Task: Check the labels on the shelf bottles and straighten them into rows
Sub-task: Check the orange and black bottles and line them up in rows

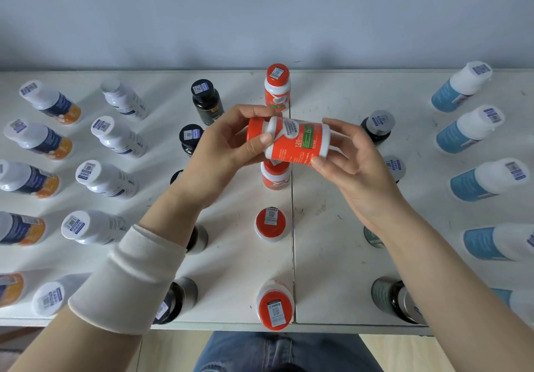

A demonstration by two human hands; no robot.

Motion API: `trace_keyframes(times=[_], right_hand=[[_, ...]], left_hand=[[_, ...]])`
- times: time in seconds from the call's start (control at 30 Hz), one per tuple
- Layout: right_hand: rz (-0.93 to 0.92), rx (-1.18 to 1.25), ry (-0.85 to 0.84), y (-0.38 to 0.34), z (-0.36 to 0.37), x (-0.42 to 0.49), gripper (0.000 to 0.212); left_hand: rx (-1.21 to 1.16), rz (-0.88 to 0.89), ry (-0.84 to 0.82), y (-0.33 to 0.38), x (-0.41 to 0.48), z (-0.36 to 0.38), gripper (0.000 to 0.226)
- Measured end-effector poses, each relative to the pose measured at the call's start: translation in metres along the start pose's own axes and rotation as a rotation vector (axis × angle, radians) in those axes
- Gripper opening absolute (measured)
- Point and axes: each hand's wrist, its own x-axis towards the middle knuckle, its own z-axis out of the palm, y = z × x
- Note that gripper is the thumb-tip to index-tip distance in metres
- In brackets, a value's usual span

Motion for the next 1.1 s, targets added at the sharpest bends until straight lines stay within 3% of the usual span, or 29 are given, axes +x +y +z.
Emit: trace_keyframes(times=[0.13,0.23,0.37,0.47,0.67,0.8,0.97,1.1], right_hand=[[-0.071,-0.156,0.123,-0.007,0.011,-0.004,0.048],[-0.261,-0.423,0.312,-0.016,0.028,-0.001,0.049],[-0.442,-0.664,0.314,-0.007,0.027,-0.003,0.054],[-0.418,-0.743,0.278,0.011,0.019,-0.006,0.056],[-0.329,-0.789,0.260,0.007,0.006,0.008,0.049],[-0.291,-1.090,0.184,-0.007,-0.008,0.027,0.044],[-0.152,-1.340,0.055,-0.016,-0.014,0.055,0.043],[-0.064,-1.395,0.002,-0.013,-0.015,0.069,0.042]], left_hand=[[-0.210,-0.111,0.003,-0.010,0.000,-0.001,0.049],[-0.311,-0.230,-0.026,-0.014,-0.001,0.002,0.042],[-0.317,-0.210,0.020,-0.009,0.006,0.003,0.037],[-0.156,-0.119,0.033,-0.002,0.015,-0.001,0.023],[0.184,0.006,-0.047,0.020,0.039,-0.006,0.031],[0.596,0.104,-0.160,0.032,0.063,-0.011,0.033],[0.989,0.114,-0.171,0.015,0.092,-0.014,0.036],[1.142,0.096,-0.221,-0.007,0.102,-0.015,0.037]])
